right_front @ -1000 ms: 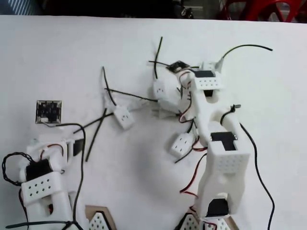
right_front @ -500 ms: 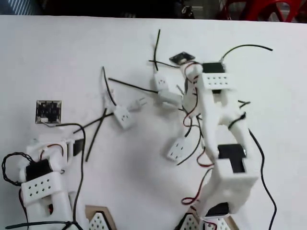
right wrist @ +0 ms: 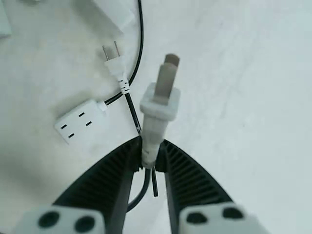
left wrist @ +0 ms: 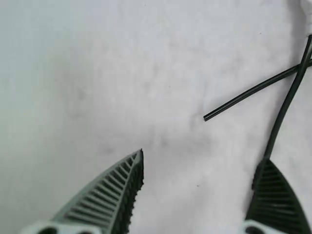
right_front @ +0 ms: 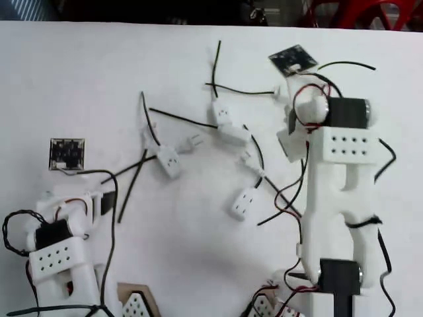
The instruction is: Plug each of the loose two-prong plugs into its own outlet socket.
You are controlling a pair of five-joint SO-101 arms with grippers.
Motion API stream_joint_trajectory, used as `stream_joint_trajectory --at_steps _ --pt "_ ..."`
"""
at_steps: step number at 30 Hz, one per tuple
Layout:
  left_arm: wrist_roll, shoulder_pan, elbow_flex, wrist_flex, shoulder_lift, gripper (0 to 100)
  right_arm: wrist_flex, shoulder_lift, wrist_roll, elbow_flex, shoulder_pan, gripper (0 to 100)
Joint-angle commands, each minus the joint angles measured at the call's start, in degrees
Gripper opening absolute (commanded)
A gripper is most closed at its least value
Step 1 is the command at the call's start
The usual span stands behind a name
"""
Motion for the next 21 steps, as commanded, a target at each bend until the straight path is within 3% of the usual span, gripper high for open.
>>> stream_joint_trajectory --at_steps 1,9,15,21 --pt "0.3 -0.7 -0.2 -1.4 -1.1 35 0.4 -3.5 -1.2 -0.9 3.5 1.7" --pt "0.3 -0.7 -0.2 -1.4 -1.1 35 0.5 -0.2 -1.5 0.4 3.8 2.3" --pt "0.3 -0.7 -0.2 -1.4 -1.1 35 0.7 3.6 -5.3 -2.2 2.6 18.6" --pt "0.3 -0.7 -0.2 -1.4 -1.1 35 0.7 -1.7 -6.3 -6.1 2.6 13.5"
